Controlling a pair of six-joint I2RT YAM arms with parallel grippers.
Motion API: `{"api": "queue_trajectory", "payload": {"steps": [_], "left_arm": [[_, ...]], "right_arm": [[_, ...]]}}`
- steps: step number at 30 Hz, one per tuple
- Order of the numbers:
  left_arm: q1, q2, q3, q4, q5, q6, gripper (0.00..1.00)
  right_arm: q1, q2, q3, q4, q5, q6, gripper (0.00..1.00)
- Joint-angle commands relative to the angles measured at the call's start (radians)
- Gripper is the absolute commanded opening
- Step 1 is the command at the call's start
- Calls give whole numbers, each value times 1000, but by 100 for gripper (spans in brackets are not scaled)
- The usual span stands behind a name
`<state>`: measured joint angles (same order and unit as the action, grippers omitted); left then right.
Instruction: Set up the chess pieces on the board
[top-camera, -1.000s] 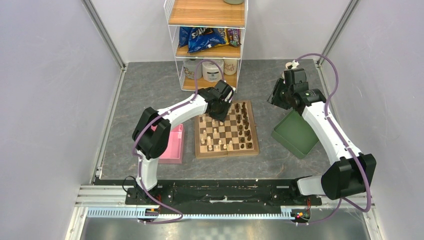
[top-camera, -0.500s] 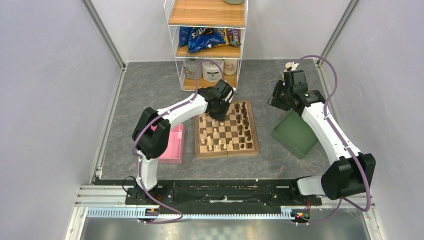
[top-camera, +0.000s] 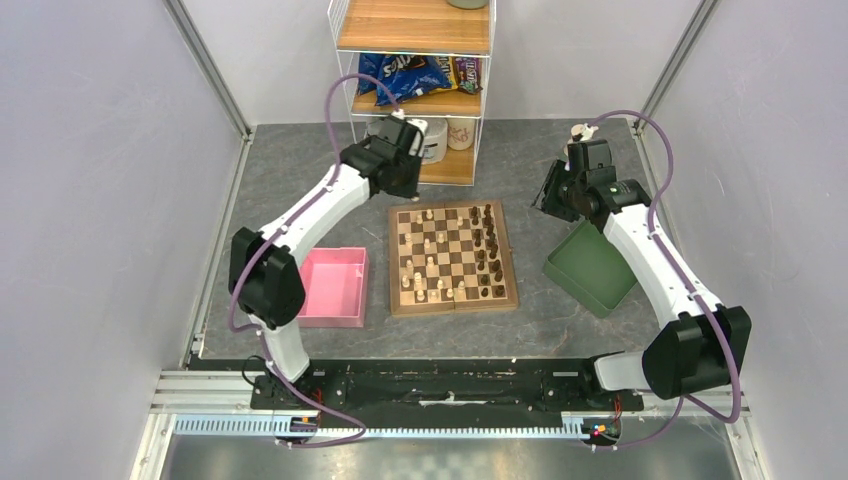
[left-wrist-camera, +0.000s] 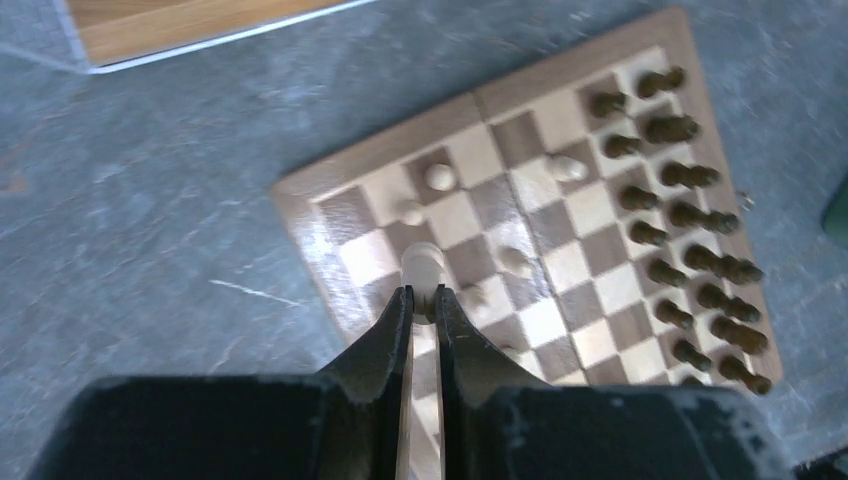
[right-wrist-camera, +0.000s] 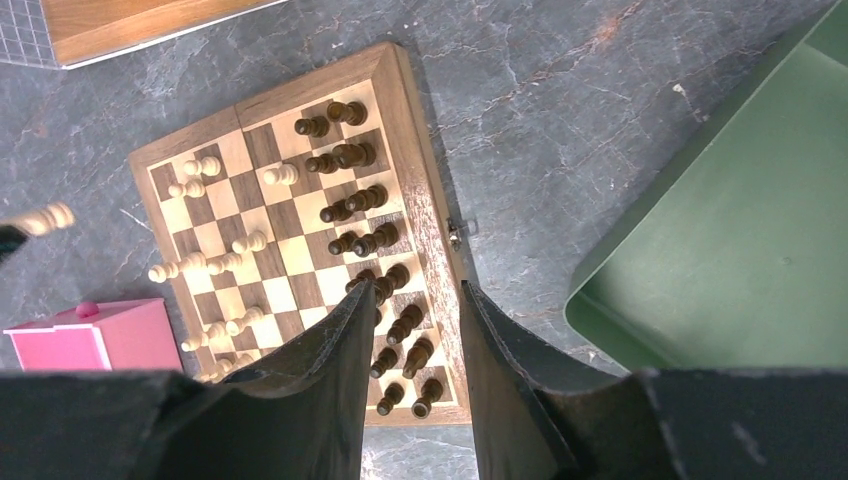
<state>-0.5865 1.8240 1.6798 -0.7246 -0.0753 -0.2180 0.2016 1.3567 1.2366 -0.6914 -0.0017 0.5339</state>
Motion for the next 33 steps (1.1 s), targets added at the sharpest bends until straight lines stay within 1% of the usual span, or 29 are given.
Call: {"api": "queue_trajectory", "payload": {"steps": [1, 4, 8, 9, 13, 21, 24, 33], "left_arm": [[95, -7, -36, -11, 25, 0, 2], [134, 20, -48, -15, 64, 3, 2], [135, 58, -48, -16, 72, 25, 2], [136, 65, -48, -16, 100, 25, 2], [132, 91, -48, -19, 125, 28, 2], [108, 118, -60, -53, 80, 34, 2], [88, 130, -55, -59, 24, 46, 2], [79, 181, -34, -58, -5, 36, 2]], "right_arm": [[-4, 11, 9, 37, -49, 17, 44], [-4, 18, 8, 39, -55, 26, 44], [-4, 26, 10, 43, -55, 29, 44], [-4, 28, 10, 43, -57, 29, 44], [-4, 33, 10, 44, -56, 31, 44], [-4, 44, 17, 49, -62, 27, 45], [-4, 49, 17, 52, -67, 25, 44], [-4, 50, 15, 56, -69, 25, 45]]}}
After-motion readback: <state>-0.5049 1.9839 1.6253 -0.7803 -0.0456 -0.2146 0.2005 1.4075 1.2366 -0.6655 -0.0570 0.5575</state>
